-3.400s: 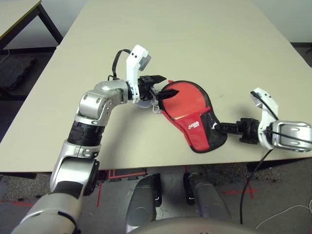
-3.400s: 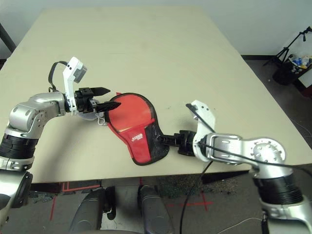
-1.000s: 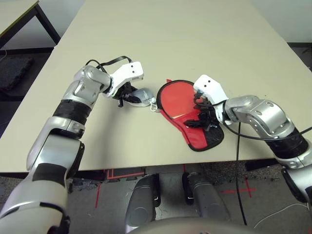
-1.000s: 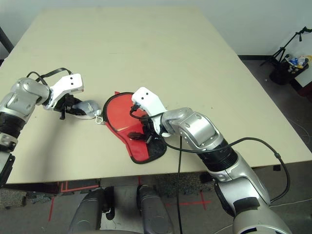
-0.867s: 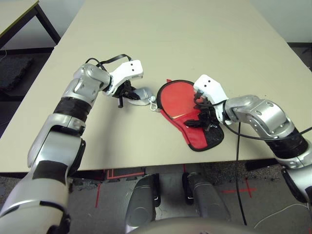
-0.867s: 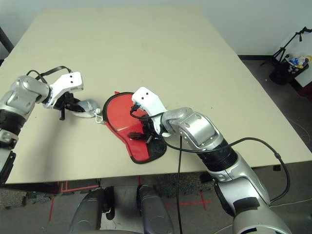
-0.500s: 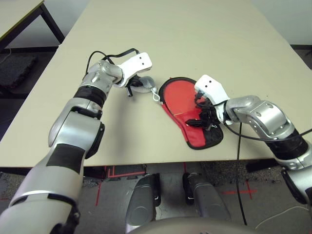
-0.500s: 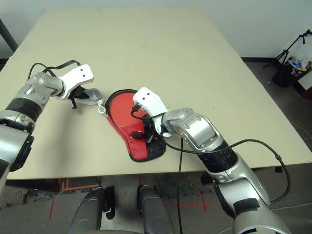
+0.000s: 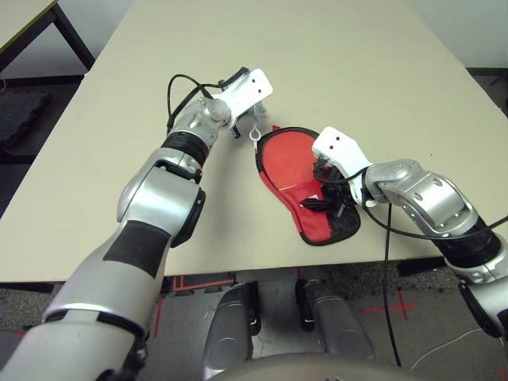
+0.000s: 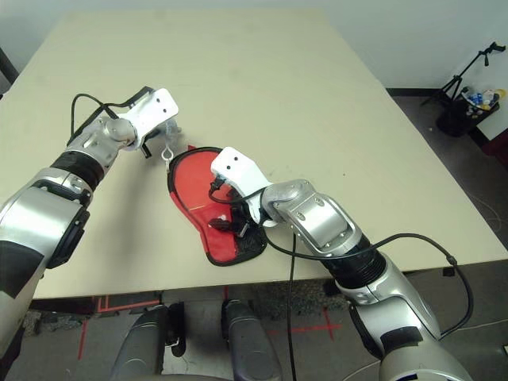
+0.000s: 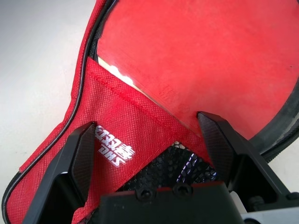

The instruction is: Store the ping-pong paddle in its case and zip it.

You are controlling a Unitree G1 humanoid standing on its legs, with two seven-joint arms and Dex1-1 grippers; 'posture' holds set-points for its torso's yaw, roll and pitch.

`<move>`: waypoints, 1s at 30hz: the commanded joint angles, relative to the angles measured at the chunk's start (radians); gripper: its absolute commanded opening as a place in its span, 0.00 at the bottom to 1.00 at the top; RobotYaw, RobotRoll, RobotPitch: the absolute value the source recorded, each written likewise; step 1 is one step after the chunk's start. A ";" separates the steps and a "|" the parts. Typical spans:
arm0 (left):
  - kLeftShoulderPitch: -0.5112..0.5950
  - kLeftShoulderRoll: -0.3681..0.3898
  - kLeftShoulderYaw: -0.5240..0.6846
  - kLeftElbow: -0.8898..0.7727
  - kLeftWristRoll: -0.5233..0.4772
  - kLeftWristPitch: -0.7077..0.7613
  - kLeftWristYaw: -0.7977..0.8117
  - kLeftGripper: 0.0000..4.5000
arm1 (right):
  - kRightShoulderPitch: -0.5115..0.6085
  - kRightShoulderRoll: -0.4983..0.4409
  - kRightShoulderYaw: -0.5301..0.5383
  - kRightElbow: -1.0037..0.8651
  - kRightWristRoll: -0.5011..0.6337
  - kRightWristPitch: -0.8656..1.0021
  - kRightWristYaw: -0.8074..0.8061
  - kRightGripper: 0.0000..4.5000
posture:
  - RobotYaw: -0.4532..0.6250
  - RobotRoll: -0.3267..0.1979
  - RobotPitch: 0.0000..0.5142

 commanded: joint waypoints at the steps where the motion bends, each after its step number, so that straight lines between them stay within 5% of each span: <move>1: -0.043 -0.055 0.021 0.014 0.007 0.007 0.056 0.05 | 0.045 0.018 0.072 0.048 -0.013 0.031 0.007 1.00 | 0.30 0.62 0.48; 20: -0.146 -0.350 0.169 0.011 -0.067 -0.015 0.074 0.05 | 0.070 0.052 0.095 0.036 -0.048 0.039 0.028 1.00 | 0.26 0.62 0.51; 30: -0.108 -0.363 0.177 0.010 -0.056 -0.016 0.057 0.05 | 0.071 0.063 0.092 0.044 -0.064 0.036 0.043 1.00 | 0.28 0.62 0.50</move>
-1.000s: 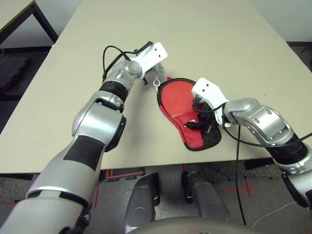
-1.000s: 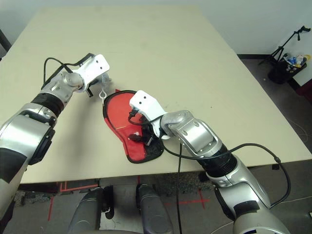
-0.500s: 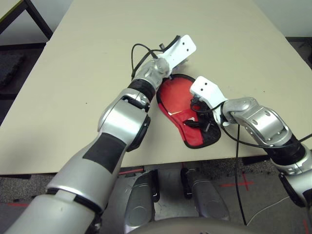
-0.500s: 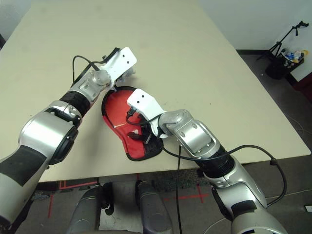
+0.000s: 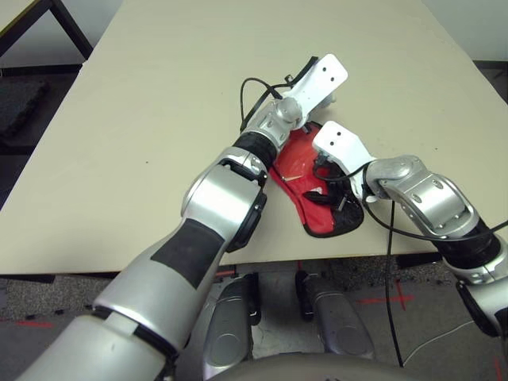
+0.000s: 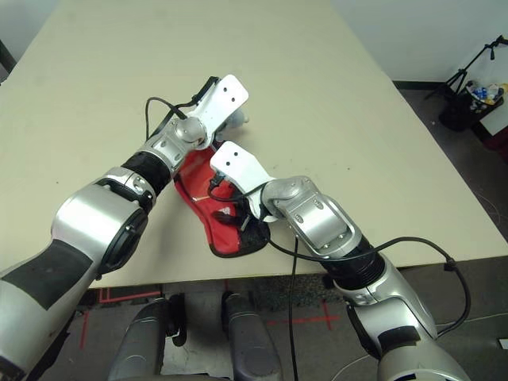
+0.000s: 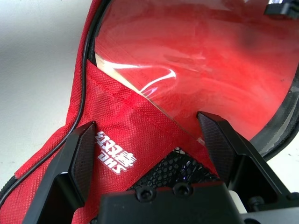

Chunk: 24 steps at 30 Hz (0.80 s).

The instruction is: Store the ping-pong paddle in its case and zip it.

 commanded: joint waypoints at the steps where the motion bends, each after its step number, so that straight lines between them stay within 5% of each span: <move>1: -0.001 -0.035 -0.004 -0.030 -0.002 -0.042 -0.022 0.05 | 0.061 0.040 0.104 0.071 0.024 0.032 0.035 1.00 | 0.28 0.62 0.50; 19: 0.033 0.318 -0.039 -0.035 0.058 -0.078 -0.034 0.05 | 0.040 0.065 0.095 0.148 -0.012 -0.029 0.059 1.00 | 0.37 0.62 0.42; 24: 0.076 0.357 -0.073 -0.032 0.087 -0.091 -0.047 0.05 | 0.027 0.068 0.088 0.185 -0.027 -0.055 0.068 1.00 | 0.37 0.62 0.40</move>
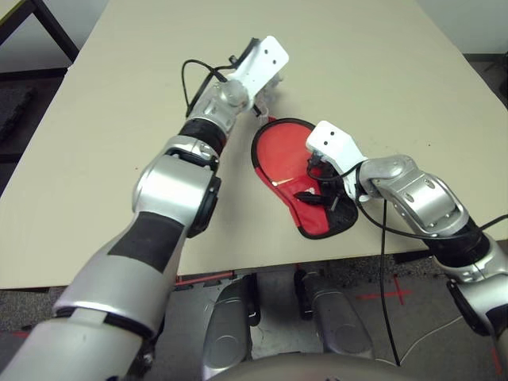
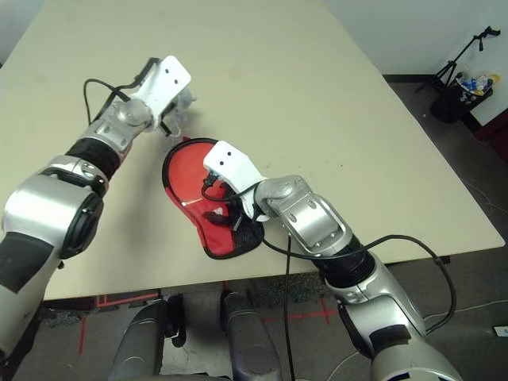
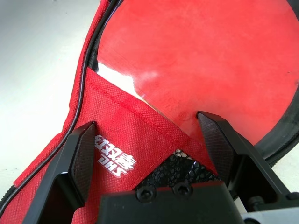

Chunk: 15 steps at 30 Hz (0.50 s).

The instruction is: Store the ping-pong paddle in its case and zip it.

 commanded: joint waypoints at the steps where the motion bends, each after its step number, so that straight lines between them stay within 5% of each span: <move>1: 0.035 0.006 -0.030 -0.008 0.027 -0.017 -0.010 0.05 | 0.052 0.015 0.087 0.108 -0.014 0.020 0.014 1.00 | 0.36 0.62 0.40; 15: 0.036 -0.044 -0.047 0.003 0.047 0.009 0.065 0.05 | 0.100 0.025 0.079 0.081 -0.026 0.036 0.010 1.00 | 0.32 0.62 0.45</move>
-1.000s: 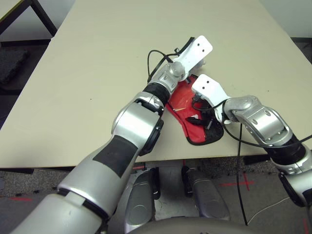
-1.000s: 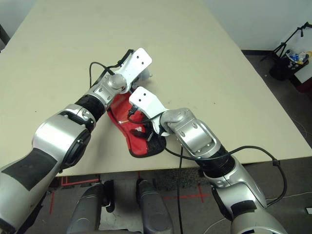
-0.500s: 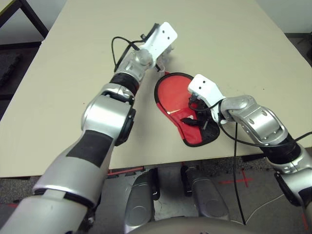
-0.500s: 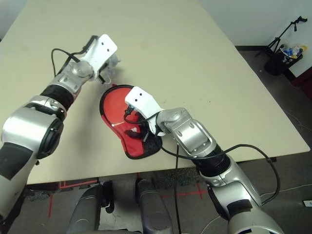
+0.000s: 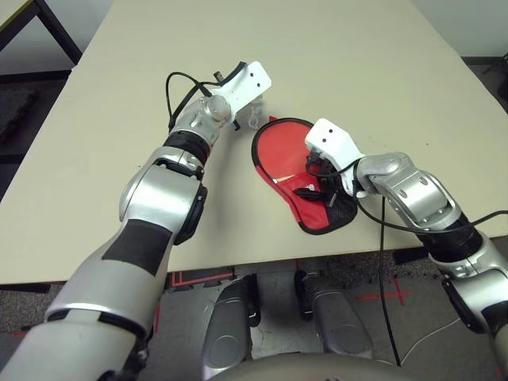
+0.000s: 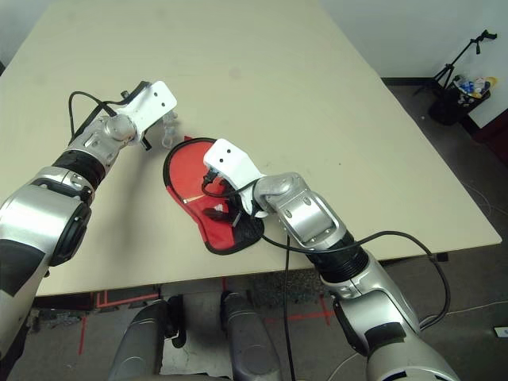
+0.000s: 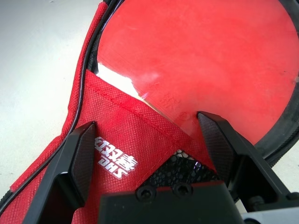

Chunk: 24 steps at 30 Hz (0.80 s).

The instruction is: Store the ping-pong paddle in its case and zip it.

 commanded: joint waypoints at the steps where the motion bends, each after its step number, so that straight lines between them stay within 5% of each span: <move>1: -0.015 -0.031 0.006 0.002 0.001 0.009 0.020 0.05 | 0.078 0.010 0.084 0.058 0.008 0.058 0.013 1.00 | 0.31 0.62 0.45; 24: -0.098 -0.247 0.011 0.003 -0.007 -0.039 0.029 0.05 | 0.126 0.022 0.075 -0.007 0.022 0.109 -0.034 1.00 | 0.24 0.62 0.47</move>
